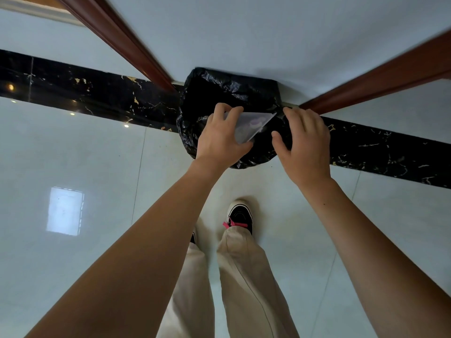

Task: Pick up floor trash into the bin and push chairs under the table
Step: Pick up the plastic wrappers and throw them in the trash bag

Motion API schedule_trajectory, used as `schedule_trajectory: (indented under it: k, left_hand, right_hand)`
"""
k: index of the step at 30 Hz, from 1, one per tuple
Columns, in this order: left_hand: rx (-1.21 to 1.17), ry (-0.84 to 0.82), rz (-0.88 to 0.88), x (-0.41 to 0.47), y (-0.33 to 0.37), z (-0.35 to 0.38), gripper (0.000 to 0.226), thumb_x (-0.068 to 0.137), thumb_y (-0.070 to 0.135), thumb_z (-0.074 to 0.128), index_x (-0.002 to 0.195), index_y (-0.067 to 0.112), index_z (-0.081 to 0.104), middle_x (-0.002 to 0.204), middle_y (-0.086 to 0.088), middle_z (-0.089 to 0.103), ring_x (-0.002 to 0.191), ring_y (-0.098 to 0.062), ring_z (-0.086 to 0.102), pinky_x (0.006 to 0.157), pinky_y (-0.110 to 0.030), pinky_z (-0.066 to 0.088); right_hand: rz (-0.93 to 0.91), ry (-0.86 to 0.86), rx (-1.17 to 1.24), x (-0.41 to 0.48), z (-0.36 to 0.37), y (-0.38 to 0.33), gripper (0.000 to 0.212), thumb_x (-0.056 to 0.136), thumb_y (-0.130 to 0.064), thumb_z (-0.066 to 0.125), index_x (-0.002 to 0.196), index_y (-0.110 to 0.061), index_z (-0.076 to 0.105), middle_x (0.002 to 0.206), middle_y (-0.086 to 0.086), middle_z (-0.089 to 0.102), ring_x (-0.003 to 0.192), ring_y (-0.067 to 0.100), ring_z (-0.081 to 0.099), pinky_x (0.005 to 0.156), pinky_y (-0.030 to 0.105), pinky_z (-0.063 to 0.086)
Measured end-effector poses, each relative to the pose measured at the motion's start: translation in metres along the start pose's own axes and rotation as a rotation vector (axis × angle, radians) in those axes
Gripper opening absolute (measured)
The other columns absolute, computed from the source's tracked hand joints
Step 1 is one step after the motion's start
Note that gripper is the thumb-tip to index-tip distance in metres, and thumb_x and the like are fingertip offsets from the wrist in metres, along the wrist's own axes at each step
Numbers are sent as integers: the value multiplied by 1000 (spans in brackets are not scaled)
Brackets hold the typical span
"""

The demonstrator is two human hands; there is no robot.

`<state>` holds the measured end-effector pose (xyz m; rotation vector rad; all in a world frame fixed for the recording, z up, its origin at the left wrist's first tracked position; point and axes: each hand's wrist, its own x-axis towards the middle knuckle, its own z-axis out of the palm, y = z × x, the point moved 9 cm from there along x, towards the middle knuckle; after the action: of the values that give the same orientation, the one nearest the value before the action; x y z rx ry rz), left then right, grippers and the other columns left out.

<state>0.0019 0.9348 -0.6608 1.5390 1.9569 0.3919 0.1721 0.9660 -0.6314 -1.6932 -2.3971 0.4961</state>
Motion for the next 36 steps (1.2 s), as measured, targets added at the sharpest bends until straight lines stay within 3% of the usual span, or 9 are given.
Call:
schedule_trajectory:
  k: [5,10,14,17,20,23,31,36]
  left_hand:
    - [34,1,40,1,5,0,71,71,39,76,134,20,48,131,-2,42,114,-21,46,71,-34,51]
    - [83,-152,60,14,7,17,83,71,42,81,142,25,42,146,3,34,128,-20,36,89,-37,47]
    - [1,-19,112,6,17,-10,69,79,43,71,140,20,46,139,1,46,122,-21,45,91,-38,48]
    - [33,51,155,-12,28,-52,58,88,43,55,140,17,48,138,-1,51,125,-22,46,102,-40,42]
    - [174,49,231,-39,53,-110,56,95,47,39,145,20,42,146,-2,46,138,-26,35,116,-43,22]
    - [300,32,299,-74,93,-188,55,99,49,27,149,25,34,153,2,36,145,-26,21,119,-45,8]
    - [319,61,501,-205,230,-390,54,101,46,26,150,23,32,154,1,35,146,-25,20,118,-46,15]
    - [241,91,709,-300,309,-464,54,100,42,31,148,18,36,151,-1,40,144,-27,25,117,-45,19]
  right_hand:
    - [54,42,27,-1,-5,3,46,98,-37,46,133,-7,53,133,13,56,126,33,48,102,48,40]
    - [84,43,42,-2,-5,3,46,98,-36,45,134,-8,52,135,13,54,127,32,46,102,47,40]
    - [76,33,46,-5,-13,-6,47,97,-35,45,135,-7,51,135,14,54,127,33,47,102,47,40]
    - [69,35,51,-6,-40,-25,46,97,-34,46,134,-7,51,132,13,55,125,31,48,102,45,40]
    - [54,42,79,-11,-90,-58,44,98,-32,46,133,-6,52,130,13,56,123,30,49,101,43,41]
    - [23,40,91,-23,-161,-105,44,99,-32,44,131,-3,53,127,14,58,118,32,51,98,44,43]
    - [-5,177,122,-111,-388,-233,41,99,-29,47,130,-2,53,124,14,59,114,31,54,95,45,45]
    - [107,280,111,-196,-487,-267,48,102,-39,38,136,-8,52,134,12,57,126,30,51,103,49,42]
